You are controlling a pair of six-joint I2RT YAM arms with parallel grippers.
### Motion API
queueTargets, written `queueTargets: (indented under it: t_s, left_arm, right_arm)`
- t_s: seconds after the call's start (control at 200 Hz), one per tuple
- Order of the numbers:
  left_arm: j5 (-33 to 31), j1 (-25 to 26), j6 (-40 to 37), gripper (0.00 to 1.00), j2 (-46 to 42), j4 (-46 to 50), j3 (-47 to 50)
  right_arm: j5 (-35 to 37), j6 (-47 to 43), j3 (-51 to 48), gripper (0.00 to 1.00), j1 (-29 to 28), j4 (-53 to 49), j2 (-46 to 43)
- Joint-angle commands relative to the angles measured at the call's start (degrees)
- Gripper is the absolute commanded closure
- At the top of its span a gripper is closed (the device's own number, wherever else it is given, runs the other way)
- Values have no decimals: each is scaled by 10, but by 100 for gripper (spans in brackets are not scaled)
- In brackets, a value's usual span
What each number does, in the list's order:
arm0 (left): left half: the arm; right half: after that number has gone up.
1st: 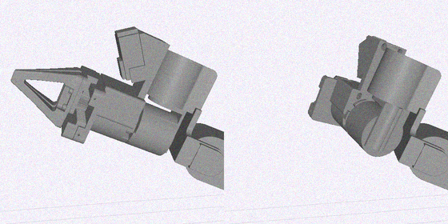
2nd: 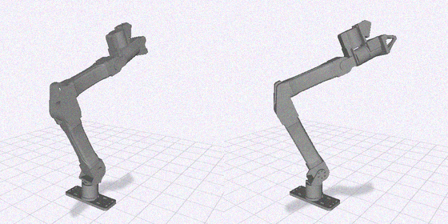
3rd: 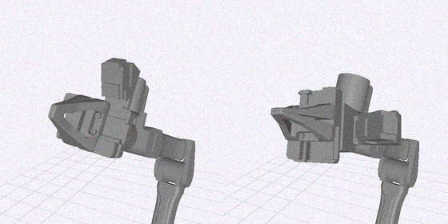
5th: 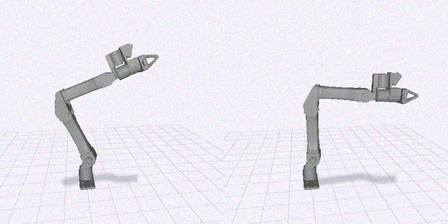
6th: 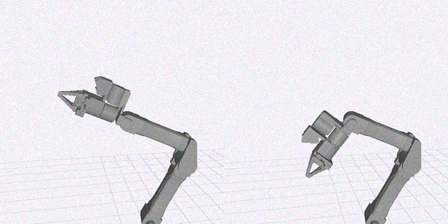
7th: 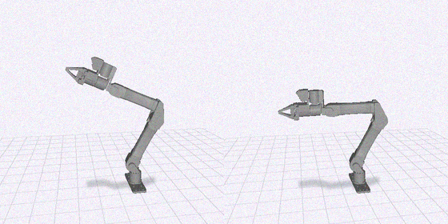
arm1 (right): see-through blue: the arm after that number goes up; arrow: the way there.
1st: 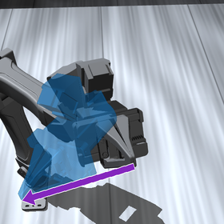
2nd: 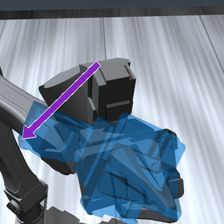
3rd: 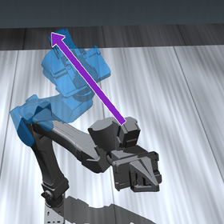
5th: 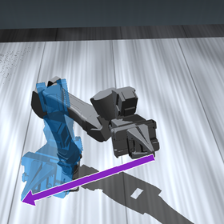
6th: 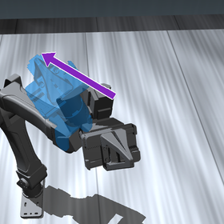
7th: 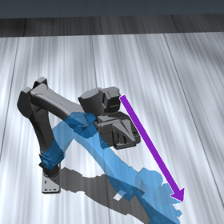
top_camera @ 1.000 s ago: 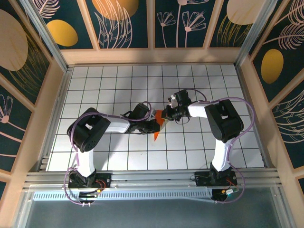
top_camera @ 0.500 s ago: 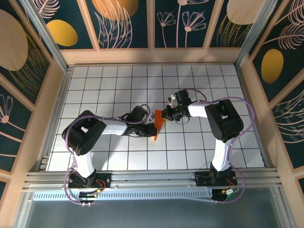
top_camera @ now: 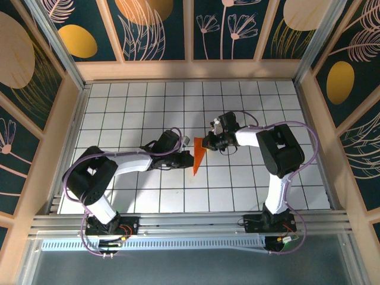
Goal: Fold a paper plane with a square sheet of paper (fold left side to right side)
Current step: Fold the wing for the fifth time at the center of the table.
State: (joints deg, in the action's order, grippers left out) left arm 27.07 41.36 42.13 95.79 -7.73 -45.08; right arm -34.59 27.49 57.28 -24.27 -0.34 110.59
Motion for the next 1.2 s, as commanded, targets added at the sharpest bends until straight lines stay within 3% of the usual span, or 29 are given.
queueTargets:
  t_s: [0.0,0.4,1.196]
  left_arm:
    - [34,8,9,100,6,-28,-18]
    - [29,30,-5,100,93,3,-64]
    - [40,35,16,100,102,-35,-20]
  right_arm:
    - [62,-9,-10,100,13,-51,31]
    - [62,-9,-11,100,11,-52,32]
    - [64,-10,-10,100,10,-54,34]
